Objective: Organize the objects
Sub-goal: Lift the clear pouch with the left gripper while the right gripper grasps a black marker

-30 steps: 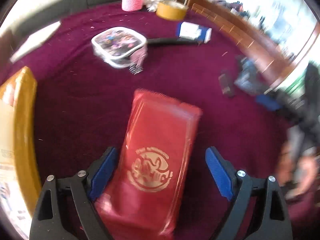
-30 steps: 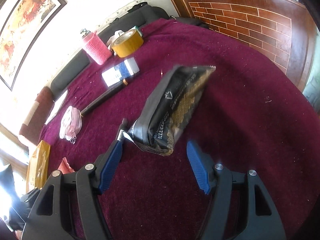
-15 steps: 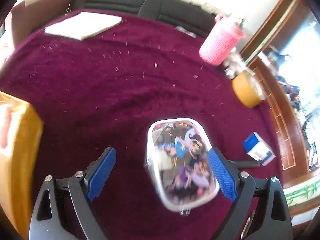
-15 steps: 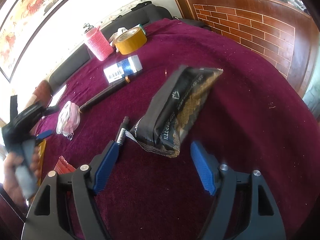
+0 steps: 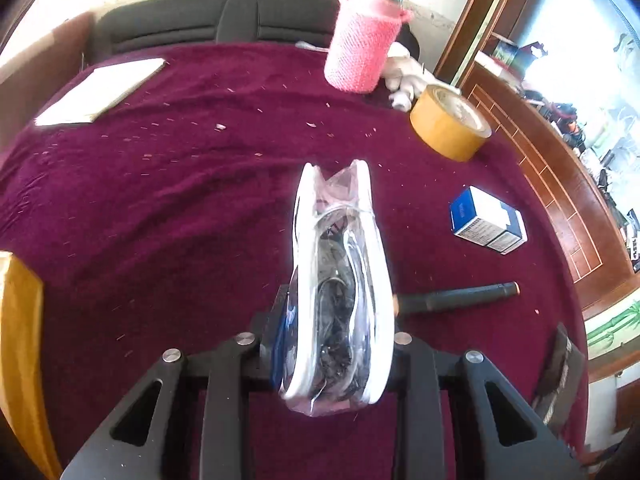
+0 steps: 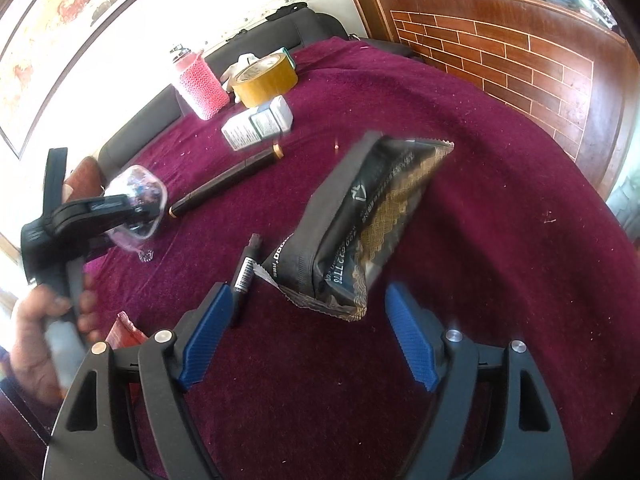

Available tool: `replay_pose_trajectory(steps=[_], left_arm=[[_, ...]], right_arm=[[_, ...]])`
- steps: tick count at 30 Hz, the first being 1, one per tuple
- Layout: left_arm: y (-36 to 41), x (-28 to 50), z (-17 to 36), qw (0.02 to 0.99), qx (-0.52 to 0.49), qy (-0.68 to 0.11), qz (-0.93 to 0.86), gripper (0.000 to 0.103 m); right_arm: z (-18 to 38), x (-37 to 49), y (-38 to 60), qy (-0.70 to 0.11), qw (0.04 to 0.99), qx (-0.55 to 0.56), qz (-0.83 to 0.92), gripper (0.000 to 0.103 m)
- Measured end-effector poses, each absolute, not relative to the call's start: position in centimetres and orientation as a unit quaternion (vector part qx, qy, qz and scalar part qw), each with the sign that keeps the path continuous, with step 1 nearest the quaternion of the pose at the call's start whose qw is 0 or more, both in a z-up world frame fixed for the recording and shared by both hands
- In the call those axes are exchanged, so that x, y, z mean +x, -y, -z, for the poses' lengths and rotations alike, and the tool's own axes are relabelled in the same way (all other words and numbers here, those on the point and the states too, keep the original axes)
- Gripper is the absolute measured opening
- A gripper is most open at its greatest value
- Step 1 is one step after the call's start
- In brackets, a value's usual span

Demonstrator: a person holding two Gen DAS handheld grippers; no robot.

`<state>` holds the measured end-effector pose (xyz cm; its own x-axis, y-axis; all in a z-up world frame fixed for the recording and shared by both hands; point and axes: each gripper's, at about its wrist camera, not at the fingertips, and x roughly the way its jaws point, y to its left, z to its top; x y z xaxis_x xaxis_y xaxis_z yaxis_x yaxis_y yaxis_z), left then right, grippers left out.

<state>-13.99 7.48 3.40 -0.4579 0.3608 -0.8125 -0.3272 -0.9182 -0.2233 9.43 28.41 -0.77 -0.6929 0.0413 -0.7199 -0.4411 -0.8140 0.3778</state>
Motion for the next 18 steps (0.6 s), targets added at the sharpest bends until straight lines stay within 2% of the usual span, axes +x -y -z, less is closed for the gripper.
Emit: replay_pose_trajectory(steps=[9,13,18], left_arm=[[1.8,-6.2,-8.5,0.245,-0.431,0.103,-0.862,0.025],[6.3,-1.9,-10.2,0.247,-0.396,0.11,-0.878,0.026],[11.0,1.6,-10.4,0.229,-0.365,0.088,-0.898,0.026]], right_arm=[[0.9,9.1,-28.0,-0.253,0.146,-0.373,-0.88,0.078],[0.6,9.6,-28.2,-0.262,0.143,-0.37,-0.88,0.078],[-5.0,11.1,-27.3,-0.224,0.129,-0.338,-0.905,0.078]])
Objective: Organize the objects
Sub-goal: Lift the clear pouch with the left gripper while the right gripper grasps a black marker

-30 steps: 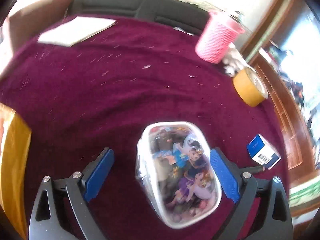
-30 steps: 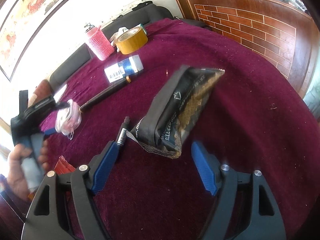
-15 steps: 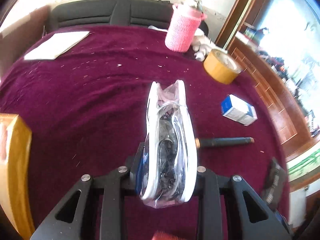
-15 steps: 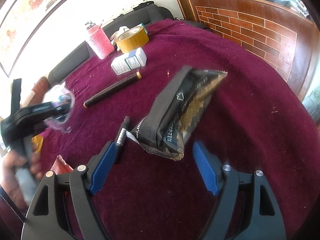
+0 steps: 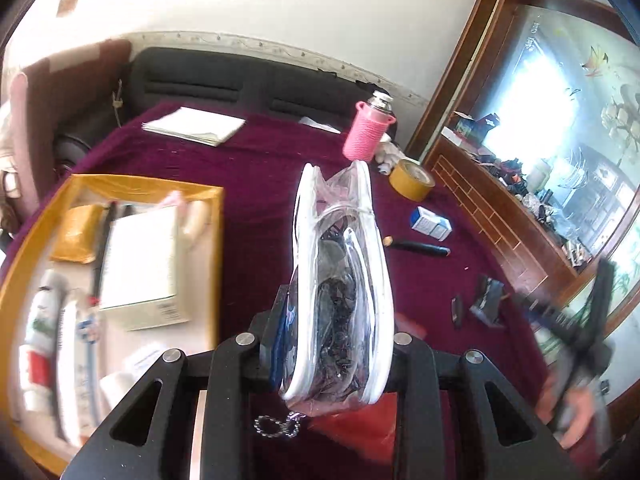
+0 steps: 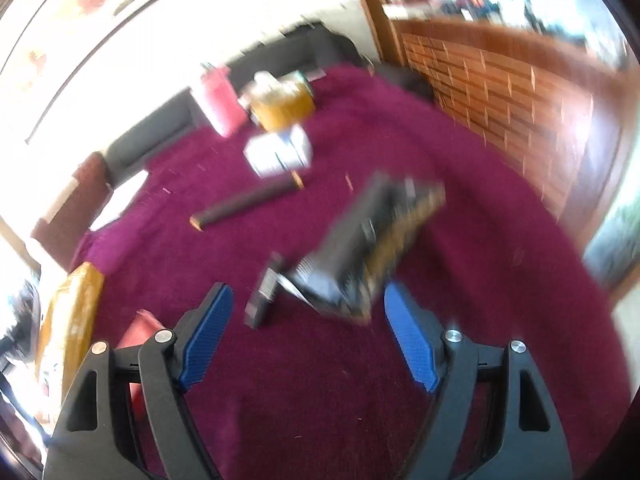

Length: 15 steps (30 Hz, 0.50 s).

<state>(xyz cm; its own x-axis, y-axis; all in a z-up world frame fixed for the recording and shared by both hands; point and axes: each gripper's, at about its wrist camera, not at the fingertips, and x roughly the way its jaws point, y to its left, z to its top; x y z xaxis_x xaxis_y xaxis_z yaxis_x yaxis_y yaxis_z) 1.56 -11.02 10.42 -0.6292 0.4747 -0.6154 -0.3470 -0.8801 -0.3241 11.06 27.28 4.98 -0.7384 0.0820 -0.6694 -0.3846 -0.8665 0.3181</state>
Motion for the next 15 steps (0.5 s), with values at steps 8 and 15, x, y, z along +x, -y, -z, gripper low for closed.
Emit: replay_pose_trajectory(steps=[8,15], left_arm=[[17.3,3.4,-8.6,0.196,-0.367,0.144,-0.898,0.026],[20.6,4.1,-7.4,0.179,-0.37,0.146,-0.9,0.026]], right_arm=[[-6.6,0.3,-28.0,-0.222,0.053,-0.431,-0.873,0.083],[-0.7,-8.7,-28.4,-0.282,0.101,-0.496,-0.815,0.073]])
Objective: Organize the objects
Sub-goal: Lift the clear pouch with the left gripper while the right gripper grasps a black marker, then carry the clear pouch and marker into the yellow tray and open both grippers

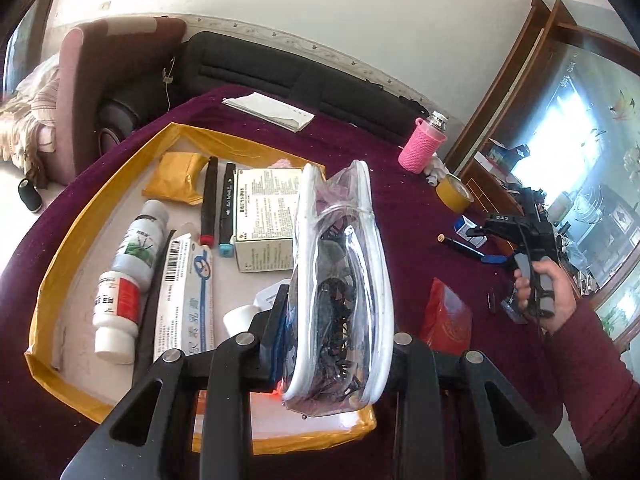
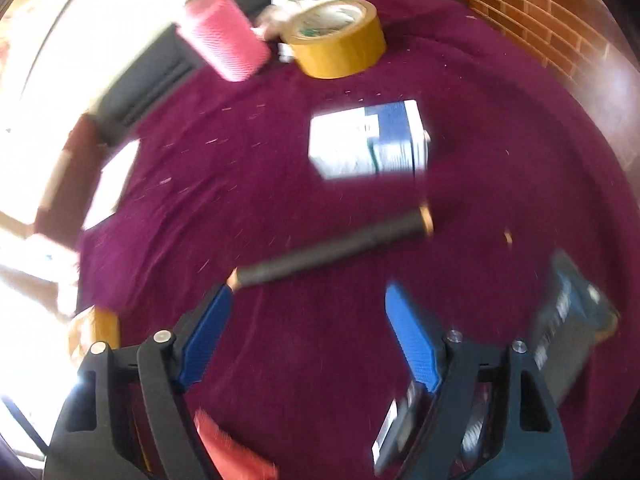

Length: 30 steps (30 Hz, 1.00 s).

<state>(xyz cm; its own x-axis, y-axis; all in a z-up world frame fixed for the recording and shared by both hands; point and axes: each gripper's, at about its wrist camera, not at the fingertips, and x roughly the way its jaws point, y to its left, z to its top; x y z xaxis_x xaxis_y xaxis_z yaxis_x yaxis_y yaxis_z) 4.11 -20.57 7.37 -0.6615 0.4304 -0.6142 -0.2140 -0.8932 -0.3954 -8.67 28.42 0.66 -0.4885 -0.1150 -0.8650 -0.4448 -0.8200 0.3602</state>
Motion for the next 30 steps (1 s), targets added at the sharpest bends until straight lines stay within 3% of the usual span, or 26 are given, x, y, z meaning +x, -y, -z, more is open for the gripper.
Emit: replay_pose_trajectory(steps=[3,7,9,12,16,30], left_arm=[[21.5,4.3,-7.2,0.176,-0.366,0.139,-0.903,0.026],[22.8,4.0,-6.6,0.178,-0.363,0.148,-0.903,0.026],[23.3,4.0,-6.3,0.178,-0.364,0.154,-0.901,0.026],[23.9,3.9,-5.8,0.176,-0.366,0.159,-0.9,0.026],[24.4,4.1,-5.5,0.172,-0.367,0.169,-0.898,0.026],[27.2,6.7,-6.3,0.129,-0.35,0.178,-0.911,0.026]], right_arm=[[0.7,-10.9,-28.7,-0.3,0.148,-0.505,-0.795,0.056],[1.0,-12.3,-28.5,-0.316,0.192,-0.491,-0.789,0.046],[0.8,-12.7,-27.8,-0.299,0.21,-0.488,-0.793,0.045],[0.8,-13.2,-26.4,-0.26,0.203,-0.491,-0.807,0.027],[0.6,-12.2,-25.2,-0.224,0.178,-0.495,-0.82,0.012],[-2.3,-7.6,-20.9,-0.231,0.03,-0.465,-0.854,0.012]])
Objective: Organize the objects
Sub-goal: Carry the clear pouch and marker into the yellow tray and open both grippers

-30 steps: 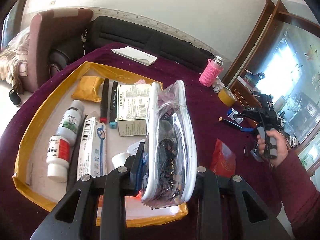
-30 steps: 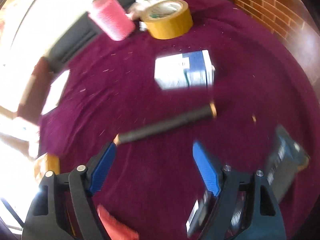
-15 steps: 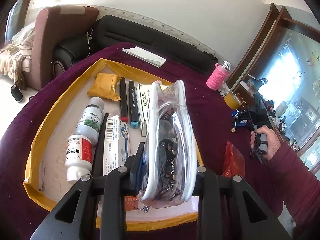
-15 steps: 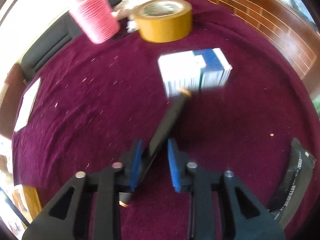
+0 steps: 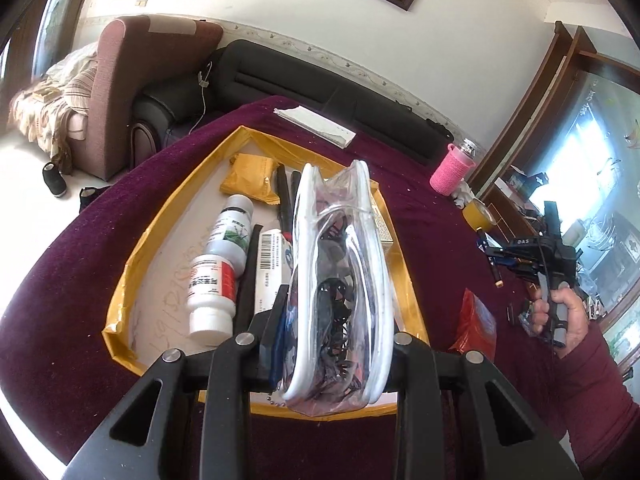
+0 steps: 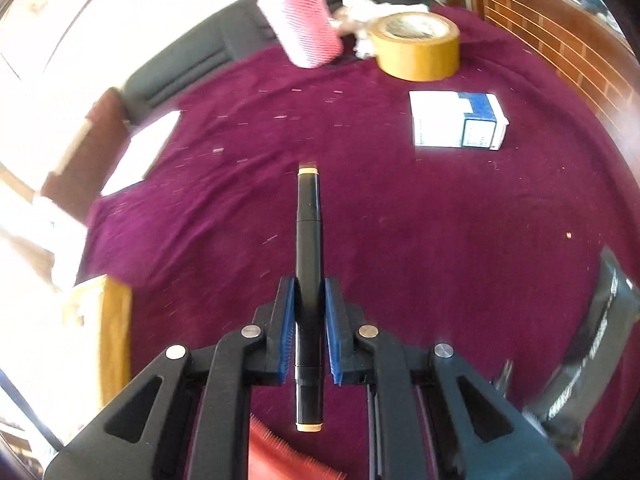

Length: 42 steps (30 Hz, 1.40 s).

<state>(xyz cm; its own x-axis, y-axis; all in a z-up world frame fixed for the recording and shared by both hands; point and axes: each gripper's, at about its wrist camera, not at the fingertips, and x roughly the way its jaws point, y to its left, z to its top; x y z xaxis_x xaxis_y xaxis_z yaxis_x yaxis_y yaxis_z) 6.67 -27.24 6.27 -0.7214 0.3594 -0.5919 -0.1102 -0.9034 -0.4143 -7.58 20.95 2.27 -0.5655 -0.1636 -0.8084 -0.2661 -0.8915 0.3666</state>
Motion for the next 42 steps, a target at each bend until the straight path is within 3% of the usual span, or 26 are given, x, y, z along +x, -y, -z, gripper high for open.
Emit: replay_pose_trajectory(steps=[9,19,24,32,42], left_arm=[[30.1,8.0,-6.2,0.075,-0.35,0.175,-0.917,0.026],[30.8,3.8,-7.0,0.064,-0.365,0.129,-0.92,0.026],[29.9,-0.8,-7.2,0.058,-0.383,0.084,-0.918,0.026],[30.2,-7.0,-4.9,0.056,-0.439,0.082,-0.893,0.026],[29.9,-9.6,-4.2,0.043,-0.455,0.064,-0.887,0.028]], right_arm=[[-5.6,-2.6,-13.1,-0.236,-0.116,-0.45,-0.853,0.012],[-4.8,-1.8,-1.4,-0.198,-0.235,-0.485,-0.819,0.013],[-3.5,-2.9,2.4,-0.186,-0.245,-0.499,-0.81,0.013],[-2.8,-6.3,3.5,-0.188,-0.213,-0.507,-0.814,0.013],[-3.9,-8.0,7.4,-0.181,-0.244,-0.513,-0.803,0.013]])
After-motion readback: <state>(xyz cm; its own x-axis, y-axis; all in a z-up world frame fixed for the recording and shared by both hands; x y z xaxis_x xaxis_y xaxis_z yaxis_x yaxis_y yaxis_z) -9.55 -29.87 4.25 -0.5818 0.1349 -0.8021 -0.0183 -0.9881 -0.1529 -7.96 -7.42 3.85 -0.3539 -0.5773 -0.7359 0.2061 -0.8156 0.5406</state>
